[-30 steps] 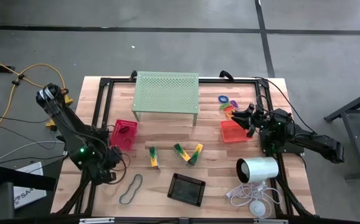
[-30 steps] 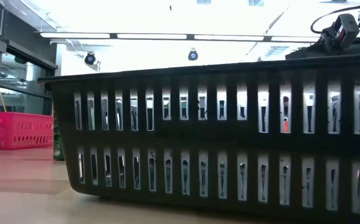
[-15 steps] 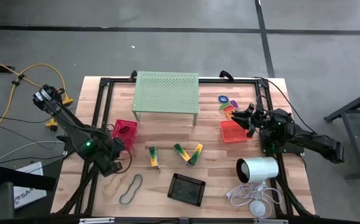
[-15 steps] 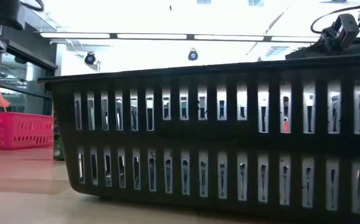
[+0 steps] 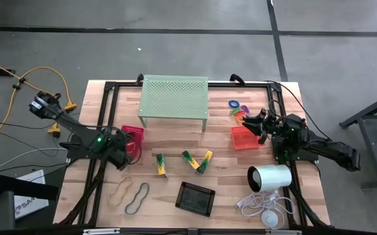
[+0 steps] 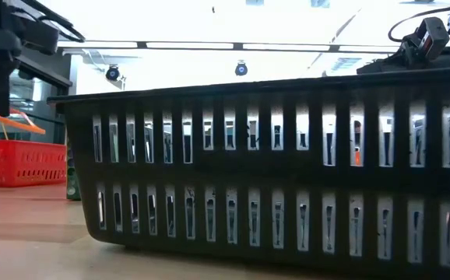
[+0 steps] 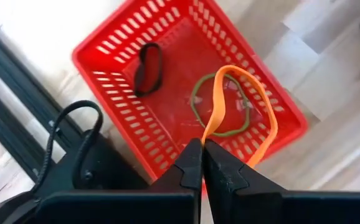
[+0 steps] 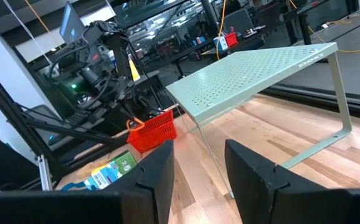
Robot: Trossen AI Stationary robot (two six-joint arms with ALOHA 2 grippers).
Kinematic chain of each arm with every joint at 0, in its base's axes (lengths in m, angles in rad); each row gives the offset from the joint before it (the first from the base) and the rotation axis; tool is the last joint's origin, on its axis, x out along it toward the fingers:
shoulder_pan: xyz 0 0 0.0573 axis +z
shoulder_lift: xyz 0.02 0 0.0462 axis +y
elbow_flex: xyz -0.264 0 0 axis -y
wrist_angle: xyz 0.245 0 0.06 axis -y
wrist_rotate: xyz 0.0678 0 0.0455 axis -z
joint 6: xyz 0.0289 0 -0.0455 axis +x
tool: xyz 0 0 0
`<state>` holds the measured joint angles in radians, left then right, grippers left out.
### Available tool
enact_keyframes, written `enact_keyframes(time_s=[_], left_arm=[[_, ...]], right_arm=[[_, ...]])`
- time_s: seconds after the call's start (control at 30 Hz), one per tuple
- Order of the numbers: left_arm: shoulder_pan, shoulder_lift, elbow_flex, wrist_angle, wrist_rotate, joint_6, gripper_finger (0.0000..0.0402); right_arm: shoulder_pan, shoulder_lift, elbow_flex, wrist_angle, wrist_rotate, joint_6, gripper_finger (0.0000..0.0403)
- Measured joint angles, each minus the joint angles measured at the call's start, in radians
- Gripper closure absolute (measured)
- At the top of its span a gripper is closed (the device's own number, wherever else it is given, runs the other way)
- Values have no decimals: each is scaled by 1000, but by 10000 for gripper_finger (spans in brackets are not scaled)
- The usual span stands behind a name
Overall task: Pick & Place Office Desk Supplies
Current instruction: Put the yellow rubber band into the red bin
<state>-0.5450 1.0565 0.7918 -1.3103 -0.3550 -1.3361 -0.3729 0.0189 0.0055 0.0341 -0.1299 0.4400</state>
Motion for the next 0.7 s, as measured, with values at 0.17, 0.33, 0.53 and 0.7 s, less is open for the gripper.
enact_keyframes(time_s=[0.17, 0.33, 0.53, 0.7], left_arm=[[47, 0, 0, 0, 0, 38, 401], [64, 0, 0, 1, 0, 56, 401], [67, 1, 0, 1, 0, 79, 401], [67, 1, 0, 1, 0, 87, 401]], right_arm=[[0, 0, 0, 0, 0, 0, 272], [0, 0, 0, 0, 0, 0, 272], [0, 0, 0, 0, 0, 0, 272], [0, 0, 0, 0, 0, 0, 272]])
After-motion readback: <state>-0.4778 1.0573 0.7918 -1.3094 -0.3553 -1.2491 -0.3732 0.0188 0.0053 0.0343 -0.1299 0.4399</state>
